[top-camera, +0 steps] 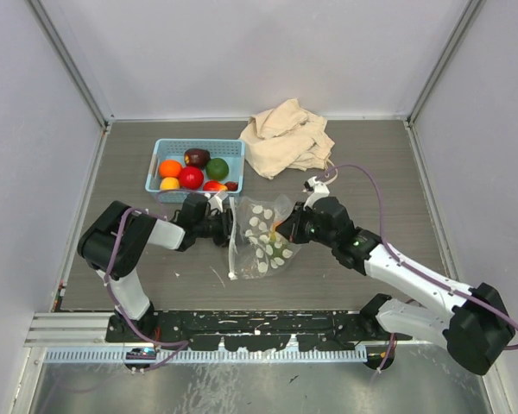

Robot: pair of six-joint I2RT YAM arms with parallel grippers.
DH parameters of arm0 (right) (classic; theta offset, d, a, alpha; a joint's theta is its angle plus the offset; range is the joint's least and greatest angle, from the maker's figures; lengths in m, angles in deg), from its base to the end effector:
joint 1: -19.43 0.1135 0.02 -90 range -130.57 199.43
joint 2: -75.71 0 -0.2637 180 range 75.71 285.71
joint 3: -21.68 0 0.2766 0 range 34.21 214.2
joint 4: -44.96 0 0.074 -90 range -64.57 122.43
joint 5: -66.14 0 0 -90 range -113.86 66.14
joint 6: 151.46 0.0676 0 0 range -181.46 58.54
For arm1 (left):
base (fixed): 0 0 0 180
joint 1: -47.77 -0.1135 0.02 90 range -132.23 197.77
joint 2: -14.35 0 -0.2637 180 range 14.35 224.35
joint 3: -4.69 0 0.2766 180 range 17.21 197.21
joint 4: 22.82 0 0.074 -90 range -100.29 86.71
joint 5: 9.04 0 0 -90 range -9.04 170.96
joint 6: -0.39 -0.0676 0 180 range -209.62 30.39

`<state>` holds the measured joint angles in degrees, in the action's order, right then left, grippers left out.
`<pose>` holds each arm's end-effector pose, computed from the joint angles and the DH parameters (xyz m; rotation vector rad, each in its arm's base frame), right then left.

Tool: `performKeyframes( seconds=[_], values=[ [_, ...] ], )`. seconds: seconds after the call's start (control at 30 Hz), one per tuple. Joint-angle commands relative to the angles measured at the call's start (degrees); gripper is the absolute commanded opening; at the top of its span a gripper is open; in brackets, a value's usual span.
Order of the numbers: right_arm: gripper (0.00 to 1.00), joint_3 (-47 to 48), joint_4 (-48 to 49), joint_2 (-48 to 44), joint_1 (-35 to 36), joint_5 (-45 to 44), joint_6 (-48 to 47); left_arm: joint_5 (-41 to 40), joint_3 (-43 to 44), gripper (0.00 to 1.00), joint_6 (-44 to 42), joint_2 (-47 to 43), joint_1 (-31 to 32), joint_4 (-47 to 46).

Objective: Open the zip-top bag and remove the fake food
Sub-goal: Adjust the zipper food storage bag at the center of the board.

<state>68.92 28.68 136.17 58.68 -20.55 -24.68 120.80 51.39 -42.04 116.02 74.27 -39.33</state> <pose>0.2162 0.1817 0.2100 -0.0846 2.2022 0.8416 0.2766 -0.1863 0.0669 -0.0265 2.4811 -1.4177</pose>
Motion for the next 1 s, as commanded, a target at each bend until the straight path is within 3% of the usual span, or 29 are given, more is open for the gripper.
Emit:
performKeyframes(
  seconds=[0.0, 0.07, 0.2, 0.33, 0.47, 0.57, 0.63, 0.77, 0.9, 0.97],
  values=[
    [0.01, 5.8, 5.1, -3.1, 2.2, 4.8, -1.2, 0.3, 0.9, 0.31, 0.5, -0.2, -0.1, -1.7],
    [0.01, 5.9, 4.4, -2.6, 2.6, 2.2, -1.6, 0.3, 0.9, 0.31, 0.8, -0.5, -0.1, -1.7],
    [0.01, 4.1, -5.9, -1.9, 0.9, -13.3, -0.2, 0.0, 0.7, 0.32, 0.9, -0.6, -0.1, -1.5],
    [0.01, 5.0, -3.9, 0.4, 4.0, -3.7, -1.0, -0.7, 0.7, 0.32, 0.5, -0.2, -0.1, -0.1],
    [0.01, 10.9, 0.8, 1.7, 12.2, -2.9, -3.5, -1.3, 0.6, 0.32, 0.3, -0.1, -0.3, 0.6],
    [0.01, 10.8, 2.7, 0.1, 12.3, -5.0, -5.7, -1.9, 0.2, 0.32, 0.0, -0.9, -0.4, 1.4],
    [0.01, 10.0, -1.7, 0.4, 10.4, -10.7, -6.0, -2.0, 0.1, 0.32, -0.3, -1.3, -0.5, 2.1],
    [0.01, 7.4, -3.4, -2.5, 7.2, -6.5, -3.5, -1.3, 0.2, 0.31, 0.0, -0.9, -0.9, 1.5],
    [0.01, 6.2, -5.9, -5.3, 7.3, -13.0, -4.9, -1.0, 0.3, 0.32, 0.5, -0.2, -1.0, 0.4],
    [0.01, 5.8, -8.5, -0.9, 2.6, -4.5, -3.2, -0.3, 0.6, 0.32, 1.4, 1.0, -1.0, -1.0]
  ],
)
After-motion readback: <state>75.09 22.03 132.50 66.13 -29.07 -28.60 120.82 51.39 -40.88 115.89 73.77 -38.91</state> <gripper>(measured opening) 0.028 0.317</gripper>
